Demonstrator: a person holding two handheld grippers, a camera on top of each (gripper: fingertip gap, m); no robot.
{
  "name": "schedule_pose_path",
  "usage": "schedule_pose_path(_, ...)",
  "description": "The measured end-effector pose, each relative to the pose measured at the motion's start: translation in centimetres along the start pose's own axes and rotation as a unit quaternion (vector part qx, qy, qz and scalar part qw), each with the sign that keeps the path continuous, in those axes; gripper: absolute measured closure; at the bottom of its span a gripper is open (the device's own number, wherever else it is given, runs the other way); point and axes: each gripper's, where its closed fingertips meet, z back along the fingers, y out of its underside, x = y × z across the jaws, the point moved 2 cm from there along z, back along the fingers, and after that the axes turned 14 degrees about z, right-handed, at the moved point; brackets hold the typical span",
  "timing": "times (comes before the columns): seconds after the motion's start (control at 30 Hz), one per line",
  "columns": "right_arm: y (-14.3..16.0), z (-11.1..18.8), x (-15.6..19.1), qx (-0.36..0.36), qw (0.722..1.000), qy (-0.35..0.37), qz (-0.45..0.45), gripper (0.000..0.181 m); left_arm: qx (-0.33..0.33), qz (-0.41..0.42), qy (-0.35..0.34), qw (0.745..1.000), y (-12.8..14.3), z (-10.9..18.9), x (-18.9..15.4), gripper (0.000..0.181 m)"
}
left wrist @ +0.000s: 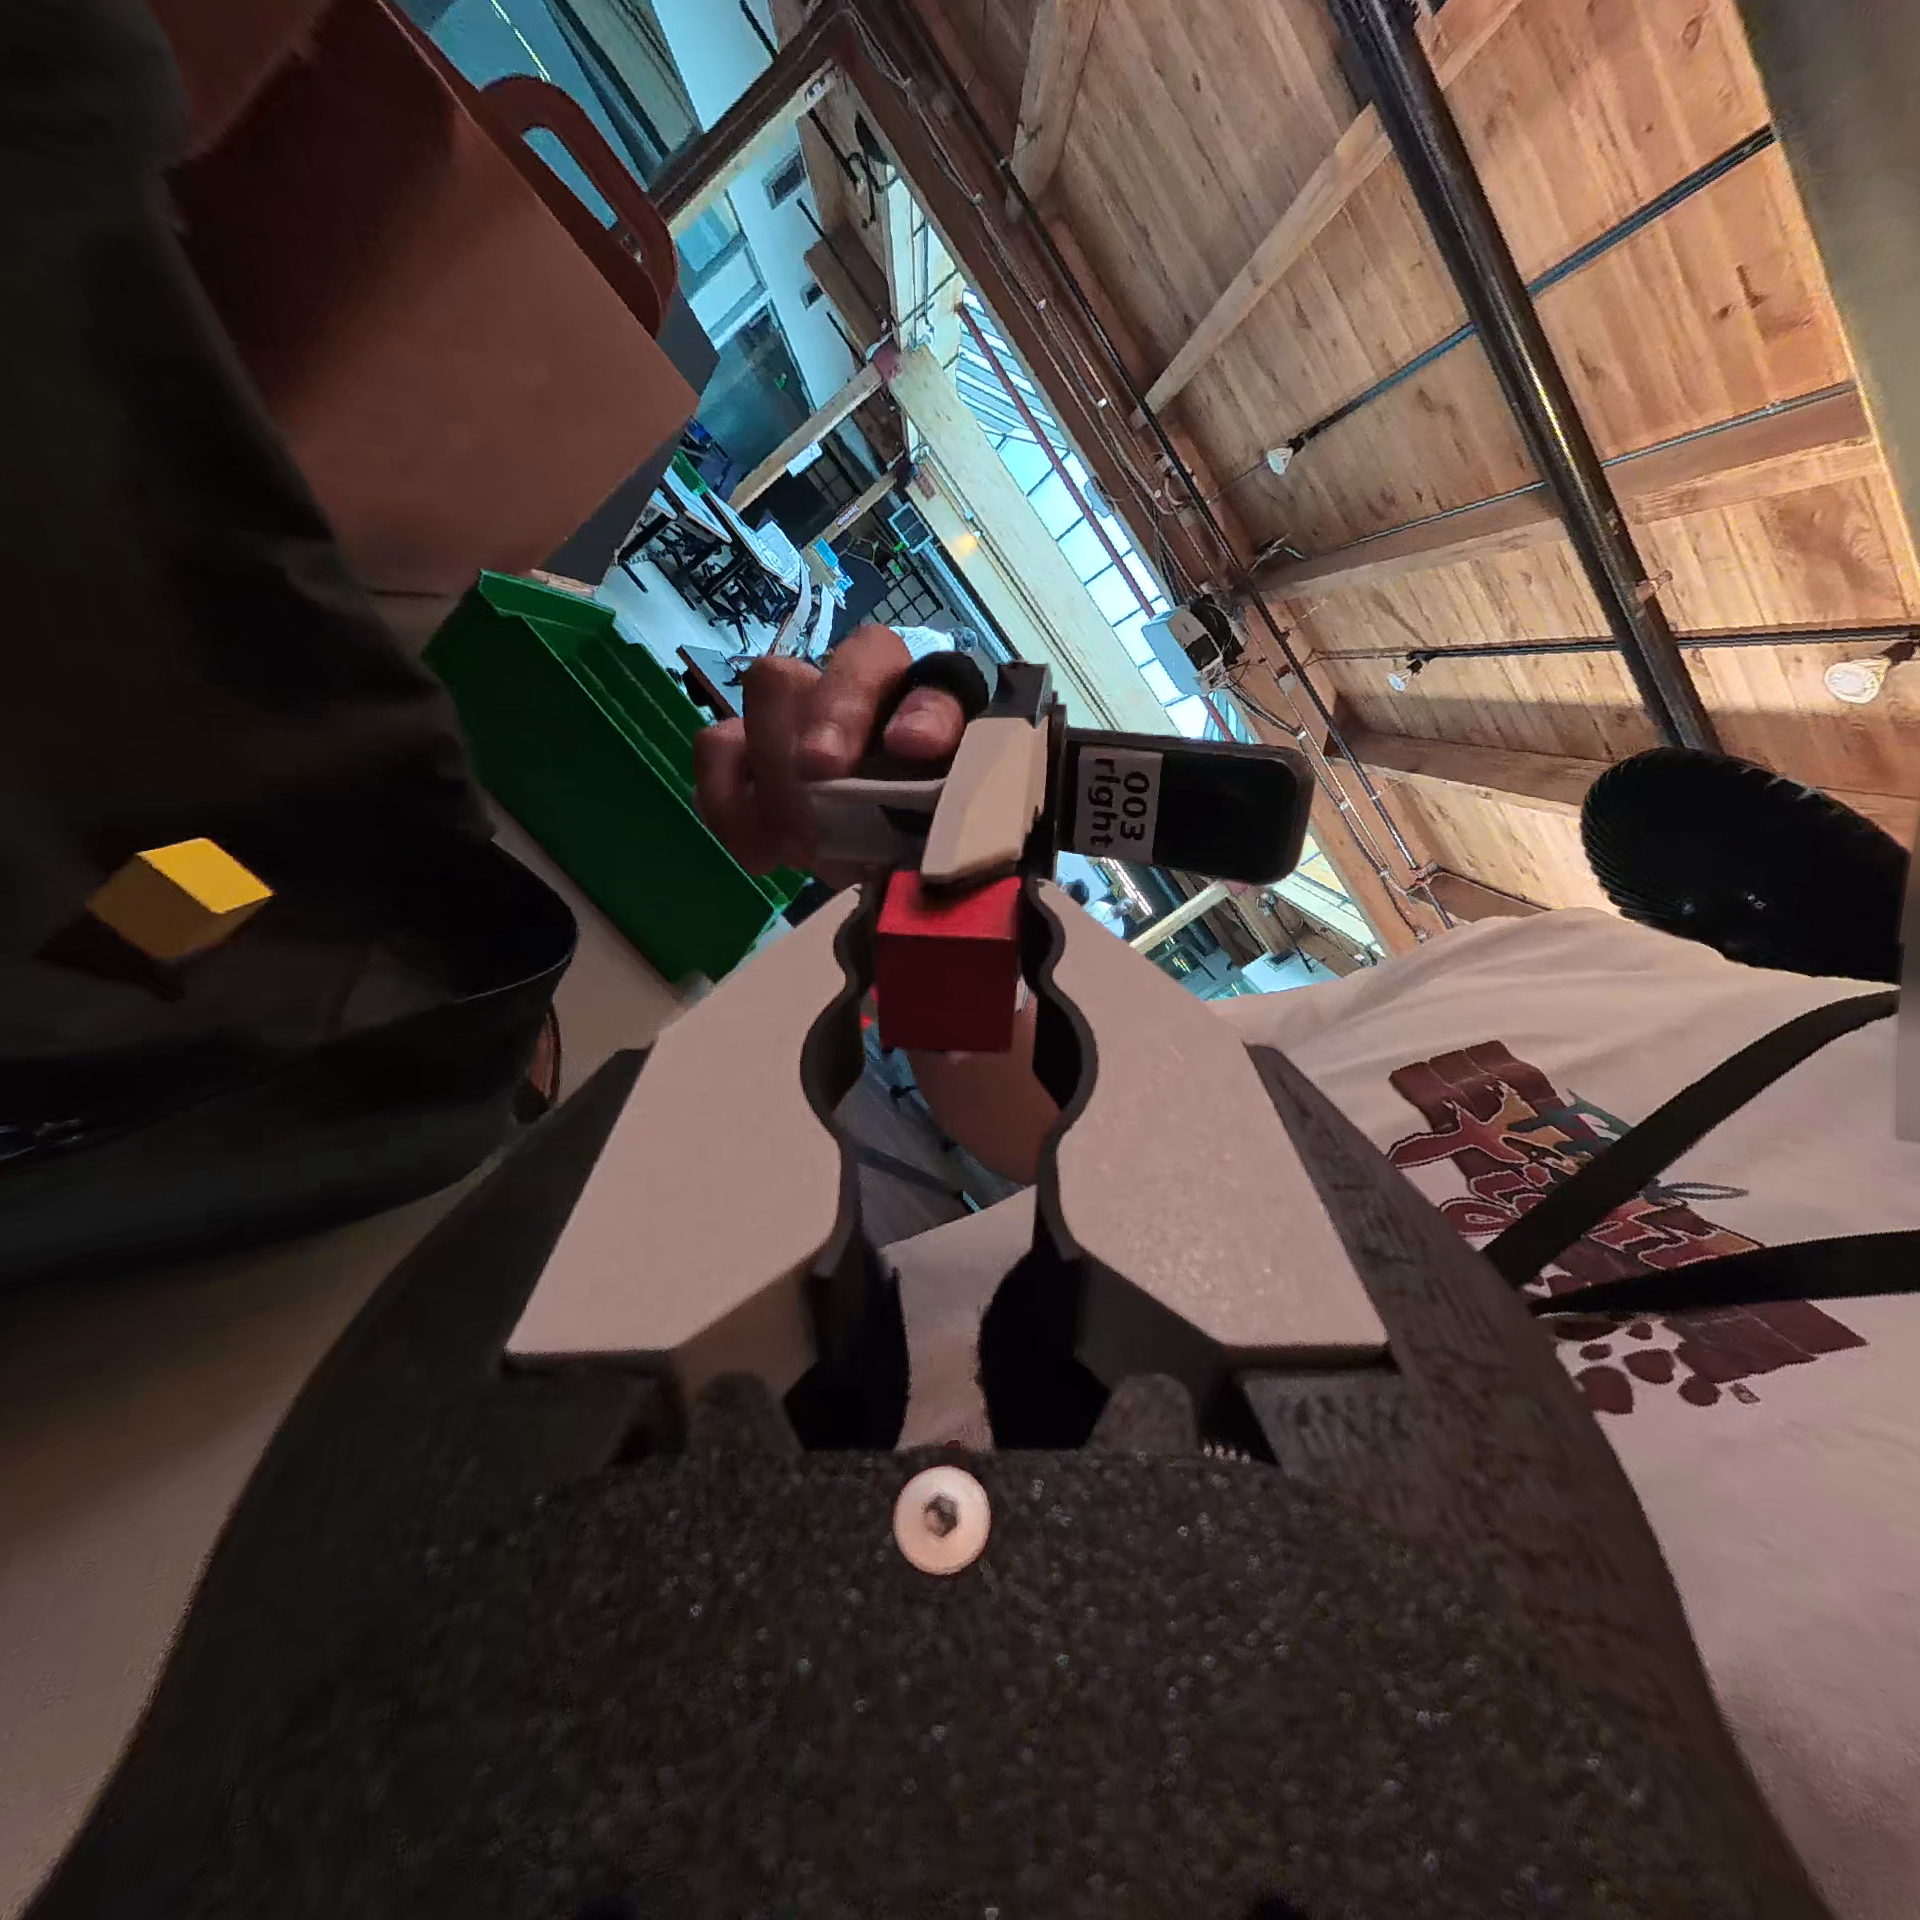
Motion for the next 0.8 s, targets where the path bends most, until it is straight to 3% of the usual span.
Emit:
schedule_pose_path(0.13,1.3,2.7,0.5,0.001,0.999,-0.036,-0.019,0.154,-0.002,0.010,-0.005,1.000,0.5,-2.3,0.9,0.153)
schedule_pose_path(0.23,4.4,5.7,-0.2,0.038,0.993,-0.068,-0.089,0.154,-0.054,-0.019,-0.081,0.995,0.1,-1.4,2.4,0.145)
schedule_pose_path(0.3,8.5,7.3,-0.6,0.128,0.976,-0.090,-0.154,0.154,-0.084,-0.042,-0.148,0.984,0.3,0.1,3.5,0.145)
schedule_pose_path(0.37,12.9,8.5,-0.1,0.260,0.932,-0.132,-0.216,0.154,-0.098,-0.049,-0.191,0.975,1.1,1.6,4.1,0.146)
schedule_pose_path(0.43,15.4,8.7,1.3,0.335,0.880,-0.204,-0.267,0.154,-0.111,-0.040,-0.225,0.967,2.1,2.9,4.8,0.145)
schedule_pose_path(0.5,17.1,8.1,2.4,0.375,0.852,-0.252,-0.263,0.154,-0.127,-0.035,-0.250,0.959,3.0,4.0,5.4,0.145)
schedule_pose_path(0.67,20.1,6.9,4.4,0.452,0.810,-0.317,-0.200,0.154,-0.146,-0.013,-0.271,0.951,5.0,5.6,6.1,0.145)
schedule_pose_path(0.8,20.7,6.1,5.1,0.461,0.802,-0.324,-0.197,0.154,-0.148,-0.013,-0.273,0.950,5.8,6.5,5.9,0.145)
